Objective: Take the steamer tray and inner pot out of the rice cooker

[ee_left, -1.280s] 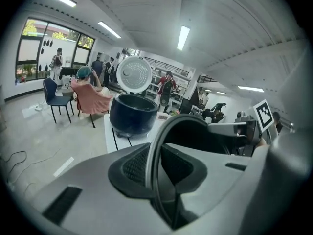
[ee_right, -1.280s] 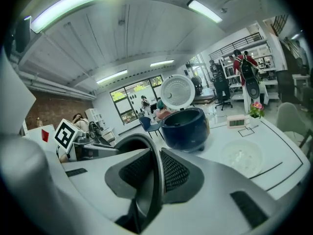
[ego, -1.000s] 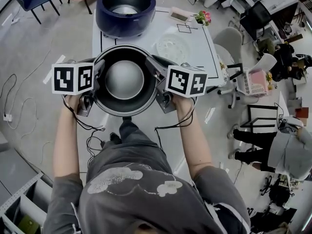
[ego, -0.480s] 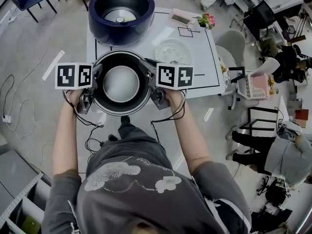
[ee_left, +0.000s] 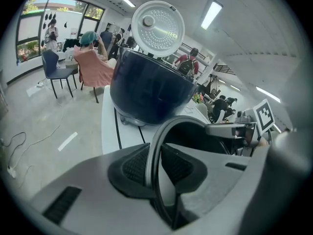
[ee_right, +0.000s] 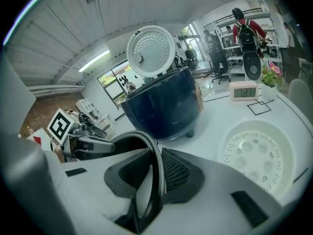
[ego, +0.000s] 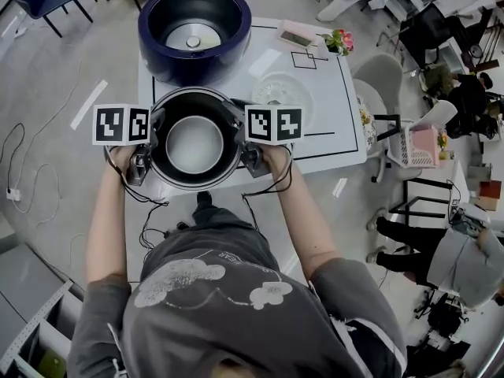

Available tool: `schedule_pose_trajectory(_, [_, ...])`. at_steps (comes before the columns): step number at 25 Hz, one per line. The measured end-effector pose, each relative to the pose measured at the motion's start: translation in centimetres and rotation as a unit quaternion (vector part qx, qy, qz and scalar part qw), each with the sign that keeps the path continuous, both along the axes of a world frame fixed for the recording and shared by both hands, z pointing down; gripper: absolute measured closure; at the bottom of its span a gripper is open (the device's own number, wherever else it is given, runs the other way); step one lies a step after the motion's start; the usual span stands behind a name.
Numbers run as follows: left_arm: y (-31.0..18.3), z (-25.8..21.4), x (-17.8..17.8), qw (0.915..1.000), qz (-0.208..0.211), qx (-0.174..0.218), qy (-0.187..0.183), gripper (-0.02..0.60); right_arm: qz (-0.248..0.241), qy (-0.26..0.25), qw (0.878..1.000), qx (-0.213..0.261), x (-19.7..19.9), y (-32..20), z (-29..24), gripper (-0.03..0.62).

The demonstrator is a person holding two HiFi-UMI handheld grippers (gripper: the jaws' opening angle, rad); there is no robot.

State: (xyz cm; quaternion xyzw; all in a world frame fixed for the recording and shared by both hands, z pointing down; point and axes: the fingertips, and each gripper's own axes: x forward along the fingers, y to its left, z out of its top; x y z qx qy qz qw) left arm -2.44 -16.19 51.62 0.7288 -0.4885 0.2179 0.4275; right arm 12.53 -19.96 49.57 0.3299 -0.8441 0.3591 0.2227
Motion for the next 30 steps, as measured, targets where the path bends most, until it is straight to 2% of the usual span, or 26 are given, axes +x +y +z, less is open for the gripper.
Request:
schedule_pose_trajectory(6, [-1.0, 0.1, 0.0, 0.9998, 0.001, 0.012, -0.016, 0.506, 0.005, -0.005, 1.0, -0.001, 0.2, -0.5, 0.6, 0.503])
schedule_pose_trajectory(16, [-1.4, 0.3, 0.1, 0.9984, -0.008, 0.046, -0.031, 0.493, -0.027, 0.021, 0.998, 0.05, 0.2, -0.5, 0.7, 0.499])
schedule_pose_trajectory(19, [-1.4, -0.2, -0.5, 0.9976, -0.017, 0.062, -0.027, 0.393, -0.029, 0.023, 0.996, 0.075, 0.3, -0.4, 0.3, 0.454])
schedule_pose_trajectory(22, [-1.1, -1.5, -1.4, 0.9942, -0.017, 0.097, -0.044, 0.359, -0.015, 0.024, 0.993, 0.116, 0.9, -0.4, -1.0, 0.392])
schedule_pose_trajectory(25, [-0.1, -3.7, -2.5, 0.9876, -0.012, 0.142, -0.066, 0.333, 0.014, 0.033, 0.98, 0.198, 1.6, -0.4, -3.8, 0.361])
schedule_pose_trajectory(27, [0.9, -5.4, -3.2, 0.9788, -0.007, 0.183, -0.092, 0.308, 0.033, 0.05, 0.96, 0.272, 2.1, 0.0, -6.3, 0.358])
schedule_pose_trajectory(30, [2.1, -9.3, -4.0, 0.9523, -0.001, 0.272, -0.139, 0.296, 0.073, 0.078, 0.927, 0.359, 2.9, 1.1, -9.9, 0.359])
